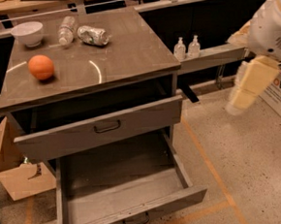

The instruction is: Place 7up can into middle drawer

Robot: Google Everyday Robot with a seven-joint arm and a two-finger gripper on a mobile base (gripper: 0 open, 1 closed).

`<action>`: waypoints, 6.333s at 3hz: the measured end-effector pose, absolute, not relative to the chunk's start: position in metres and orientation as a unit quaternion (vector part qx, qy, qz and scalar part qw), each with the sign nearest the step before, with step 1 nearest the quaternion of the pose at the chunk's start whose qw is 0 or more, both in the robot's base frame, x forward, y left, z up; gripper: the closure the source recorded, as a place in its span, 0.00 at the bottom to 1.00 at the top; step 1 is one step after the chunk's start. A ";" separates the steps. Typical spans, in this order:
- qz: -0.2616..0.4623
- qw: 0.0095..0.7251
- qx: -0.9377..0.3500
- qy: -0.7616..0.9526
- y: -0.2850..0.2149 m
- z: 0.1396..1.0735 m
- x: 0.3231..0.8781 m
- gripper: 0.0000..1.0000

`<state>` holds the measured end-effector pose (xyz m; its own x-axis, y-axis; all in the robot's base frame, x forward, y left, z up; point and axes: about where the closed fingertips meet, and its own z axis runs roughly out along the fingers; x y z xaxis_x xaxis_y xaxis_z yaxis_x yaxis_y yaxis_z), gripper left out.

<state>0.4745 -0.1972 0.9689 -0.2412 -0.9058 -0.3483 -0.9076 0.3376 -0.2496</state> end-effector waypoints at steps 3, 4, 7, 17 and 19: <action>0.113 0.403 -0.491 0.764 -0.090 0.956 0.637 0.00; 0.152 0.447 -0.413 0.779 -0.060 0.935 0.691 0.00; 0.156 0.499 -0.392 0.757 -0.018 0.906 0.747 0.00; 0.227 0.567 -0.331 0.720 0.132 0.865 0.951 0.42; 0.239 0.571 -0.328 0.713 0.113 0.873 0.947 0.88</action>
Offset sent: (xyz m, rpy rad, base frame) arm 0.1820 0.1117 0.0188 0.5241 -0.2215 -0.0039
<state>0.9467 0.1132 0.8729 -0.1317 -0.1951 -0.9719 -0.7412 0.6704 -0.0341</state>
